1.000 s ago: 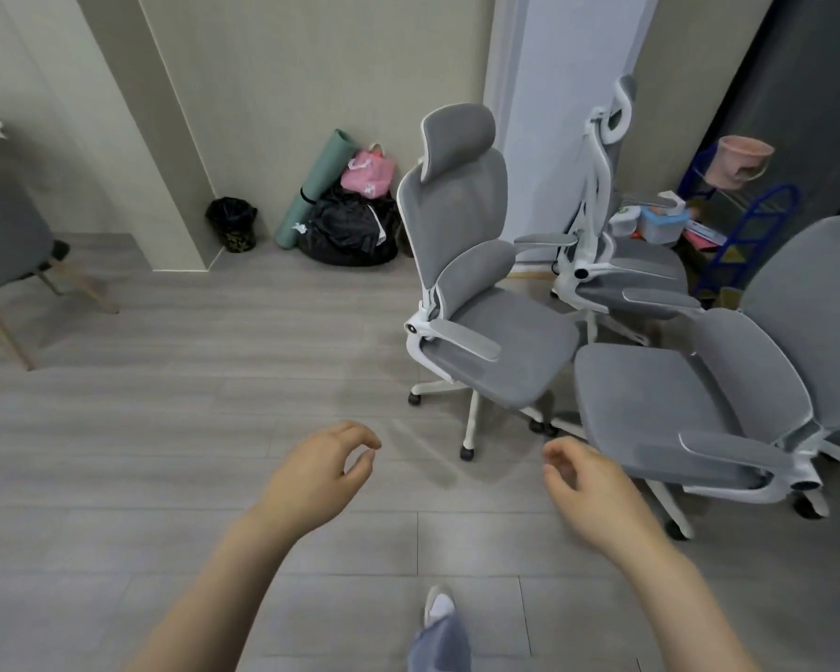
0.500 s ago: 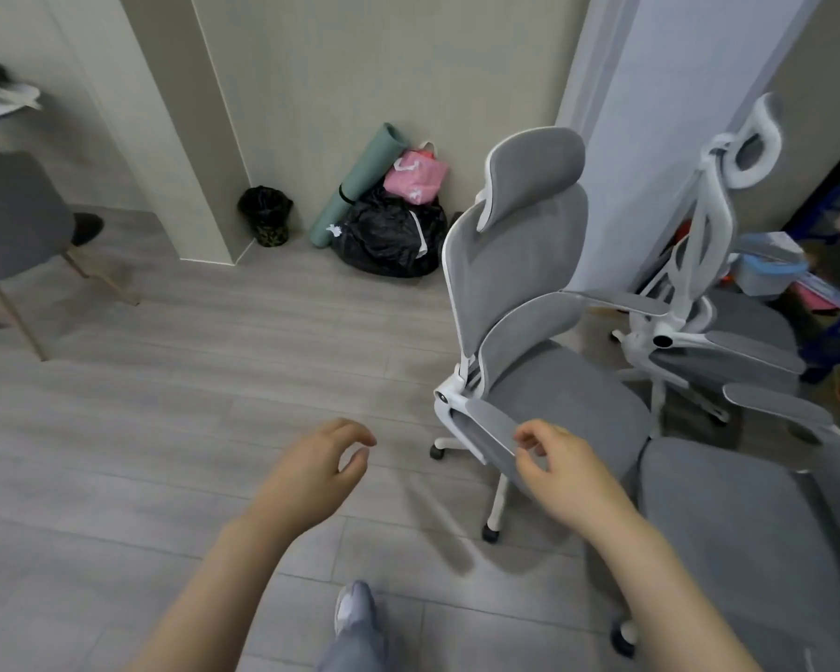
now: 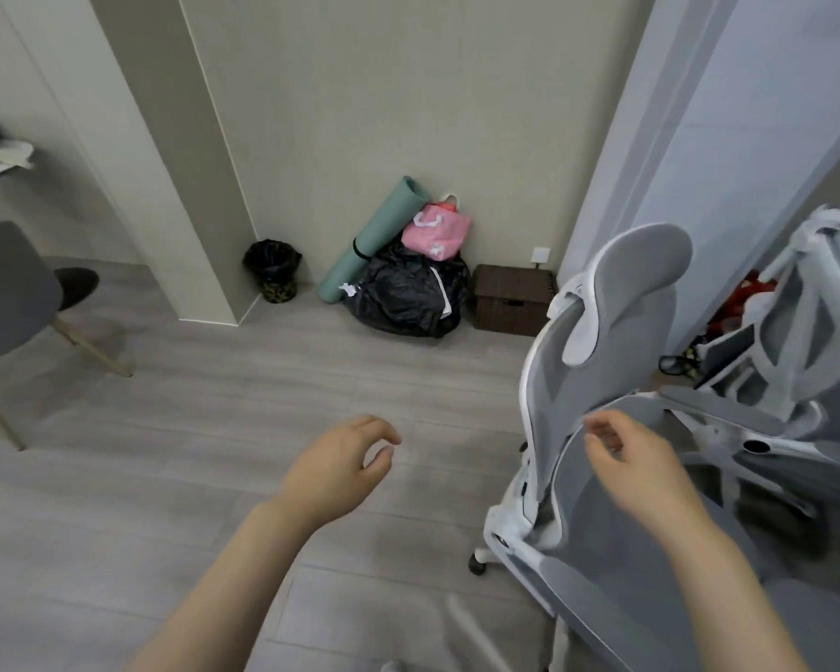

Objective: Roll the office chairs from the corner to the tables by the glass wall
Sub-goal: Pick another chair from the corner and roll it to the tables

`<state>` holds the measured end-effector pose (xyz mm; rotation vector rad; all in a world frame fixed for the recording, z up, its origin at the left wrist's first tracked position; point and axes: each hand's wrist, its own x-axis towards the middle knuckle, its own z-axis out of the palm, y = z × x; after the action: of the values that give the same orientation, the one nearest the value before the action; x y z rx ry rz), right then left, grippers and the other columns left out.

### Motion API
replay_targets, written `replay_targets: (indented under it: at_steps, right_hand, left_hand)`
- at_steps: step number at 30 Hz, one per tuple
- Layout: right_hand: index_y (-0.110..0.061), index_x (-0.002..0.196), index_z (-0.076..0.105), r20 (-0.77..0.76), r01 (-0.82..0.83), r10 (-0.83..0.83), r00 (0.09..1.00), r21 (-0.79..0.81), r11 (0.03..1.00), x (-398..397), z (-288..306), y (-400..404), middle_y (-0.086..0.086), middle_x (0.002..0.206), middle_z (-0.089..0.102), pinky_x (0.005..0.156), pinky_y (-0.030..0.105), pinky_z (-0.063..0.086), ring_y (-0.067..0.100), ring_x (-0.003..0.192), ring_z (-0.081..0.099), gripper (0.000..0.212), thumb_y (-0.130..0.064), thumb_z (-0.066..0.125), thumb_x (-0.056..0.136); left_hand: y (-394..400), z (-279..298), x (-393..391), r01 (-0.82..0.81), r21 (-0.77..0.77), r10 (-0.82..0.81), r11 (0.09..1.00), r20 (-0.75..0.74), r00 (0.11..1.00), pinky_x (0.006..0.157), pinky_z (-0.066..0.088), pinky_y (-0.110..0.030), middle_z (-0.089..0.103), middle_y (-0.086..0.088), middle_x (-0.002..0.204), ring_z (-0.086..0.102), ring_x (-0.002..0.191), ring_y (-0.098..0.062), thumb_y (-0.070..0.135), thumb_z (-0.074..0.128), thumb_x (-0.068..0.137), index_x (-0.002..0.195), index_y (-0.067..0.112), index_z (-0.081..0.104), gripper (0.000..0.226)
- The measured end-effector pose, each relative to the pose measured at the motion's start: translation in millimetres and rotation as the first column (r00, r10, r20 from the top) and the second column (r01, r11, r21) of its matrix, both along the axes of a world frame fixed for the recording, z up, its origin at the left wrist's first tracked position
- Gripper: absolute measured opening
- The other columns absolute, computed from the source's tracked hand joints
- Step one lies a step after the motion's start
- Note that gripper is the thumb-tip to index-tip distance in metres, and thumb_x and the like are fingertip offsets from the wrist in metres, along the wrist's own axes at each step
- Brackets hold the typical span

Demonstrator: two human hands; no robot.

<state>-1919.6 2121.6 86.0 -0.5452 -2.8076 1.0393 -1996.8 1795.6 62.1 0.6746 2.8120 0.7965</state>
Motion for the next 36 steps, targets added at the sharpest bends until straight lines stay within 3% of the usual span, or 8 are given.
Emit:
replay_targets:
  at_steps: [4,13,19,22,25,30,33,36]
  right_hand:
    - [-0.028,0.107,0.061,-0.044,0.072,-0.072,0.996,-0.016,0.997,-53.1,13.8,4.8,-0.007,0.103,0.062,0.081,0.029,0.044,0.013,0.093,0.059,0.016,-0.023,0.056,0.092]
    - [-0.021,0.122,0.056,-0.294,0.296,-0.288,0.911,-0.019,0.955,-148.0,51.0,57.1,-0.005,0.117,0.056,0.089,0.032,0.043,0.015,0.103,0.054,0.029,-0.018,0.054,0.093]
    - [-0.025,0.134,0.044,-0.248,0.373,-0.377,0.892,-0.066,0.926,-225.3,52.0,102.4,-0.005,0.133,0.046,0.101,0.037,0.041,0.015,0.120,0.047,0.041,-0.028,0.054,0.094]
    - [-0.026,0.137,0.040,-0.213,0.386,-0.394,0.894,-0.080,0.919,-254.1,48.1,120.4,-0.004,0.139,0.042,0.104,0.037,0.040,0.016,0.127,0.044,0.048,-0.035,0.054,0.093]
    - [-0.025,0.142,0.034,-0.171,0.394,-0.401,0.900,-0.070,0.916,-268.3,44.5,124.9,-0.005,0.145,0.038,0.110,0.039,0.034,0.016,0.135,0.036,0.058,-0.046,0.051,0.092]
    - [-0.034,0.154,0.013,-0.084,0.371,-0.383,0.920,-0.129,0.920,-264.5,41.8,112.8,-0.015,0.161,0.008,0.121,0.034,0.015,0.002,0.147,0.004,0.079,-0.057,0.052,0.089]
    - [-0.042,0.153,0.008,-0.067,0.417,-0.436,0.897,-0.192,0.888,-262.1,43.5,103.5,-0.024,0.159,0.004,0.119,0.026,0.011,-0.008,0.144,0.000,0.079,-0.058,0.052,0.090]
    - [-0.045,0.151,0.011,-0.039,0.487,-0.514,0.857,-0.266,0.832,-263.4,47.4,93.6,-0.030,0.156,0.009,0.118,0.022,0.016,-0.013,0.142,0.008,0.076,-0.056,0.054,0.090]
  left_hand:
    - [12.8,10.4,-76.5,0.062,0.037,-0.062,0.997,-0.008,0.998,0.094,0.043,-0.027,0.061,0.013,0.117,0.055,0.110,-0.007,0.026,0.052,0.096,0.111,0.025,0.064,0.019]
    - [127.3,40.9,-230.4,0.365,0.097,-0.353,0.926,-0.123,0.927,0.096,0.038,-0.020,0.062,0.007,0.116,0.053,0.110,-0.006,0.038,0.043,0.090,0.113,0.020,0.064,0.036]
    - [229.6,58.7,-306.7,0.535,0.075,-0.515,0.841,-0.192,0.836,0.103,0.038,-0.023,0.057,0.011,0.128,0.050,0.120,-0.004,0.027,0.052,0.095,0.127,0.024,0.056,0.033]
    - [272.9,63.7,-336.2,0.628,0.052,-0.607,0.777,-0.205,0.768,0.103,0.033,-0.017,0.054,0.009,0.132,0.046,0.124,-0.003,0.026,0.052,0.096,0.132,0.023,0.052,0.036]
    - [310.6,64.4,-358.6,0.692,0.105,-0.669,0.714,-0.190,0.719,0.107,0.036,-0.023,0.051,0.010,0.136,0.044,0.126,-0.003,0.026,0.052,0.097,0.137,0.025,0.048,0.040]
    - [384.6,72.0,-372.7,0.803,0.201,-0.780,0.561,-0.197,0.594,0.108,0.028,-0.017,0.044,0.008,0.144,0.034,0.128,0.006,0.025,0.051,0.099,0.141,0.022,0.044,0.042]
    - [430.2,78.0,-373.1,0.878,0.218,-0.859,0.426,-0.205,0.468,0.106,0.024,-0.010,0.042,0.014,0.142,0.031,0.126,0.010,0.024,0.049,0.100,0.142,0.022,0.043,0.042]
    - [463.5,76.4,-374.2,0.923,0.228,-0.915,0.309,-0.191,0.354,0.105,0.031,-0.020,0.046,0.008,0.141,0.038,0.125,0.003,0.023,0.050,0.099,0.141,0.023,0.043,0.043]
